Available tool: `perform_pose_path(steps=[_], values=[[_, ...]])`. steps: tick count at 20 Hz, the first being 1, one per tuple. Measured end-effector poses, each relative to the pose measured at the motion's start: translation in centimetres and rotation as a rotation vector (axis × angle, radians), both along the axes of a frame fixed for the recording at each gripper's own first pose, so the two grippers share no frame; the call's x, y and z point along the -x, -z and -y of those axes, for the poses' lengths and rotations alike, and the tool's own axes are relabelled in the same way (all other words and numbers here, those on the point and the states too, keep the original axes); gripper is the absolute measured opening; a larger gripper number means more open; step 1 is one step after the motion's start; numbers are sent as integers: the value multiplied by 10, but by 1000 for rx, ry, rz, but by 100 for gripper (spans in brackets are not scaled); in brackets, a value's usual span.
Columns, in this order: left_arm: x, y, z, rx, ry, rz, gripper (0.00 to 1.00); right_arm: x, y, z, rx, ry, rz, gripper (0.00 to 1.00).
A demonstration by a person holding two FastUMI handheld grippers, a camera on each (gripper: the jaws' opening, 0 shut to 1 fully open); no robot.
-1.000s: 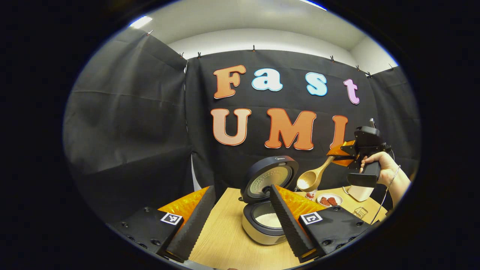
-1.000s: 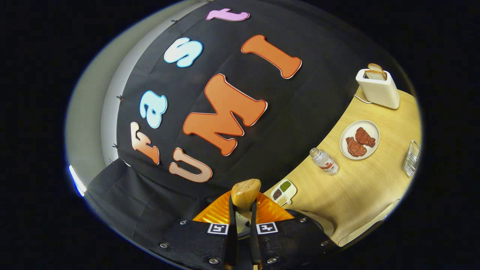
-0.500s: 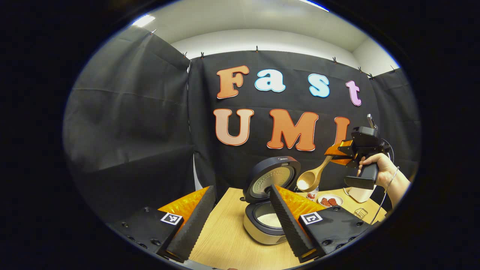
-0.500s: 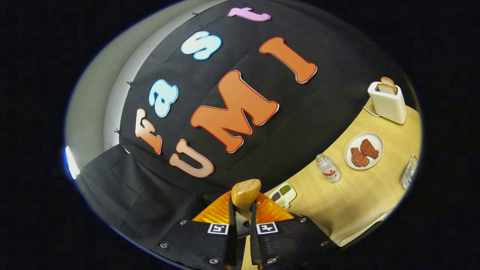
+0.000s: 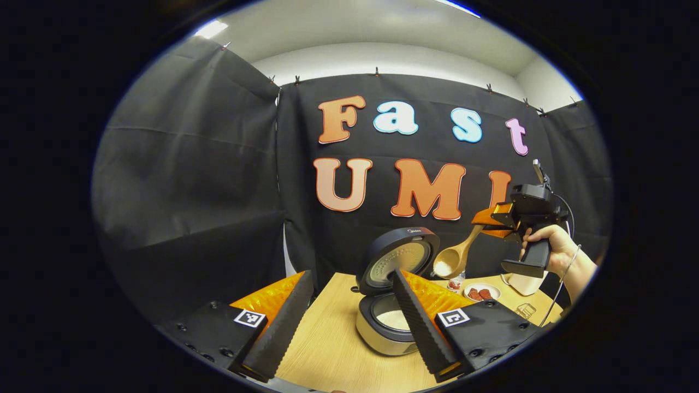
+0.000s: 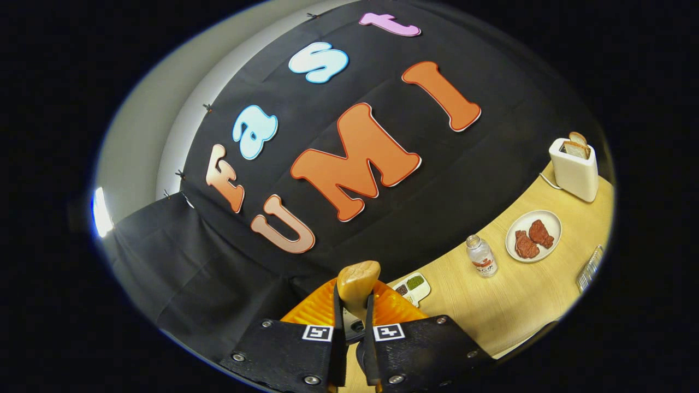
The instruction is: Close the left gripper, press the button to open the rice cooker; take a wooden spoon from the chopstick holder with the right hand, scoop a spoonful of rice and pour it into the rice cooker, then put the wooden spoon back into the chopstick holder.
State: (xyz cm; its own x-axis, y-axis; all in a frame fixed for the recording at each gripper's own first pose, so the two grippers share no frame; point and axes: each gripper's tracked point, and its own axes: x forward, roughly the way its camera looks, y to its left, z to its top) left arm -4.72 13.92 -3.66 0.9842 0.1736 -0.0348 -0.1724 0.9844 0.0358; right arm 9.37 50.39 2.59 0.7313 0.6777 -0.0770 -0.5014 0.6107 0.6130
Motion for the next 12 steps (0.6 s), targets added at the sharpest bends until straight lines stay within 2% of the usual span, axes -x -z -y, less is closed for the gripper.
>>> perform_pose_path(steps=[12], values=[[0,4,0,8,3,-4,100,10,-7,-7,76,-48,162,12]])
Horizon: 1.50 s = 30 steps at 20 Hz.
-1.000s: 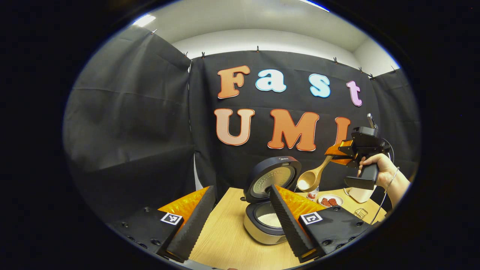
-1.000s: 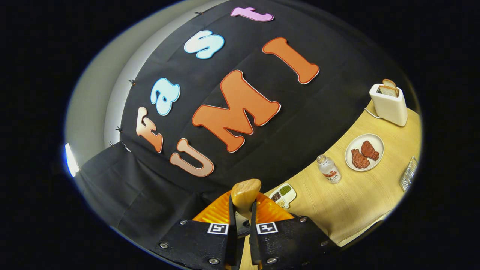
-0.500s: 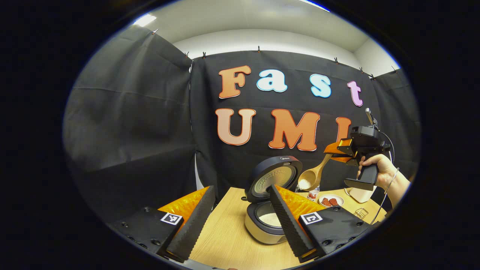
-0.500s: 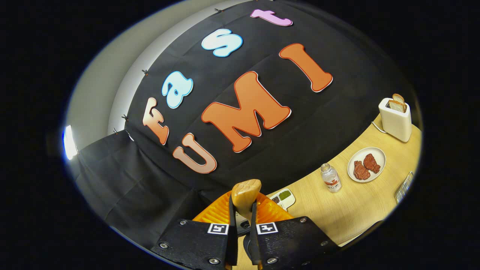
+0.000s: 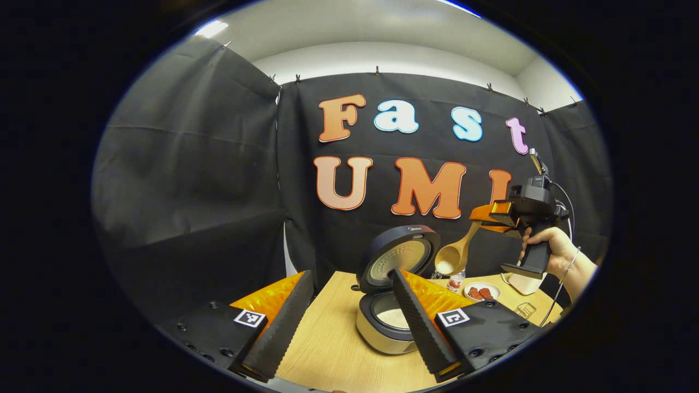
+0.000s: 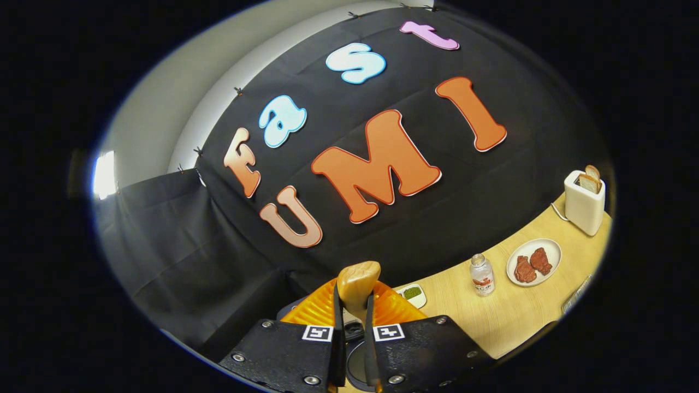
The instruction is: Close the left gripper, press the button to open the rice cooker; take a wooden spoon from the chopstick holder with the right hand, scoop a spoonful of rice and pour it into the rice cooker, then put the wooden spoon back into the chopstick holder.
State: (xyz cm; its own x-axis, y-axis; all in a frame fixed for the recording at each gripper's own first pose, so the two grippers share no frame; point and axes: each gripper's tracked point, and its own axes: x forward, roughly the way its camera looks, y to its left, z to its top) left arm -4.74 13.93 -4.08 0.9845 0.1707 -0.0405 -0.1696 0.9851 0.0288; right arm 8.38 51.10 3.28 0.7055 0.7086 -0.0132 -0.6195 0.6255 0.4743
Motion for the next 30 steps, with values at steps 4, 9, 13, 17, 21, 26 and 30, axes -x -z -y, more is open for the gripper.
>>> perform_pose_path(steps=[4,9,13,17,21,26,30], values=[[0,2,0,0,-2,-3,99,5,1,-3,24,-14,45,12],[-2,5,1,1,1,-9,100,10,0,-7,54,-27,102,13],[-5,8,0,3,-3,-12,99,17,1,-15,71,-68,154,13],[-7,12,-4,9,-10,-24,100,17,4,-16,105,-72,207,13],[-8,13,-4,4,-12,-29,100,22,7,-24,130,-103,267,13],[-11,16,-5,-4,-18,-37,99,35,15,-31,195,-149,369,13],[-13,19,-6,1,-23,-45,99,42,17,-37,224,-193,432,13]])
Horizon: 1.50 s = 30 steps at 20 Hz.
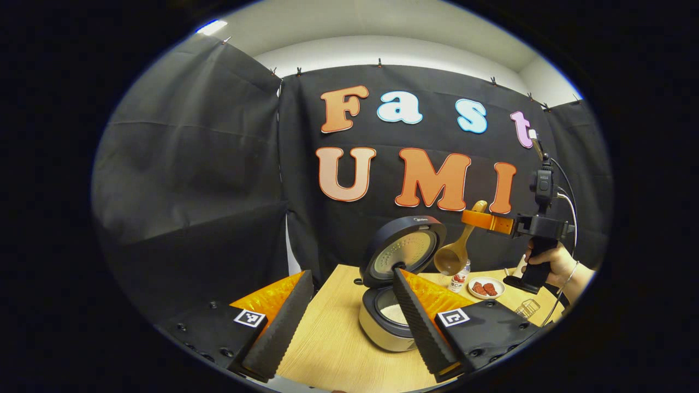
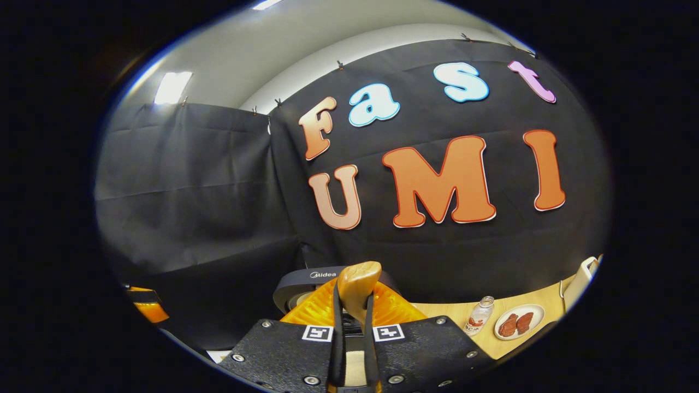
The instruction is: Close the left gripper, press the button to open the rice cooker; take a wooden spoon from the chopstick holder with the right hand, scoop a spoonful of rice and pour it into the rice cooker, then put the wooden spoon back into the chopstick holder.
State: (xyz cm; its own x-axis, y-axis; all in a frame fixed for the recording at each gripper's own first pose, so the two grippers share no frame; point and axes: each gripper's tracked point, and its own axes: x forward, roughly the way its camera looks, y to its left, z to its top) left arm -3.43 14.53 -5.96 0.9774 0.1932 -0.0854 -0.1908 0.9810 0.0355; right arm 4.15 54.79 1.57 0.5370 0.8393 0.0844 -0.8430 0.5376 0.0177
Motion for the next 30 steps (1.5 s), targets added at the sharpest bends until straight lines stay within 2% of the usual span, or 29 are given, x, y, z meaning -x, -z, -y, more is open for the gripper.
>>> perform_pose_path(steps=[6,15,21,30], values=[[-3,1,-3,6,-6,-3,96,3,7,0,56,-10,86,13],[-8,-6,-1,13,-5,18,96,-15,-5,26,-63,-13,-157,13],[-23,-19,8,28,21,38,96,-30,-19,88,-140,54,-259,13],[-48,-44,25,29,70,84,96,-61,-9,222,-205,289,-291,12]])
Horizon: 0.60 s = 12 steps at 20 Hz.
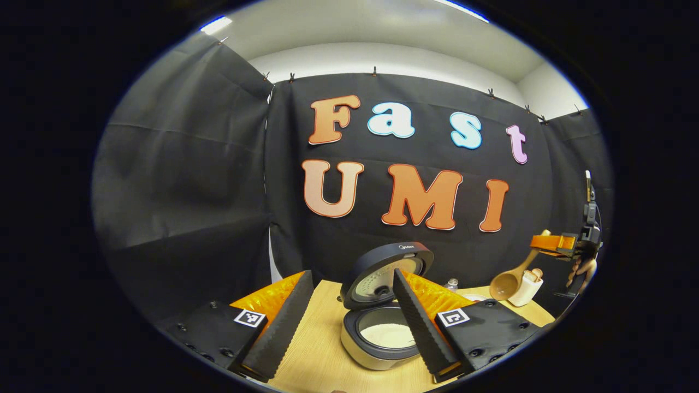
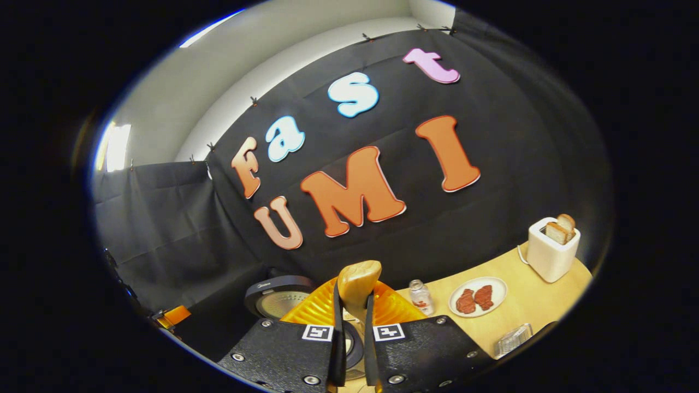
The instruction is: Close the left gripper, press the button to open the rice cooker; take a wooden spoon from the chopstick holder with the right hand, scoop a spoonful of rice and pour it into the rice cooker, then put the wooden spoon back into the chopstick holder.
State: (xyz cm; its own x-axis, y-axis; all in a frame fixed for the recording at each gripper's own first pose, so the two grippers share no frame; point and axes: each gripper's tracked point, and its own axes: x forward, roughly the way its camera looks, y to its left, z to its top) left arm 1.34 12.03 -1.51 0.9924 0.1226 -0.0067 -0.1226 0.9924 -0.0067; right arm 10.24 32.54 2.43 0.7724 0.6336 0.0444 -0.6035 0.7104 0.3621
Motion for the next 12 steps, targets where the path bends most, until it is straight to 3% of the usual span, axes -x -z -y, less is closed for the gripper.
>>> perform_pose_path(steps=[6,12], values=[[-8,-6,10,-14,10,6,100,-16,28,81,12,134,-37,13],[-5,-4,18,-32,-6,4,100,-34,72,138,15,212,-93,13]])
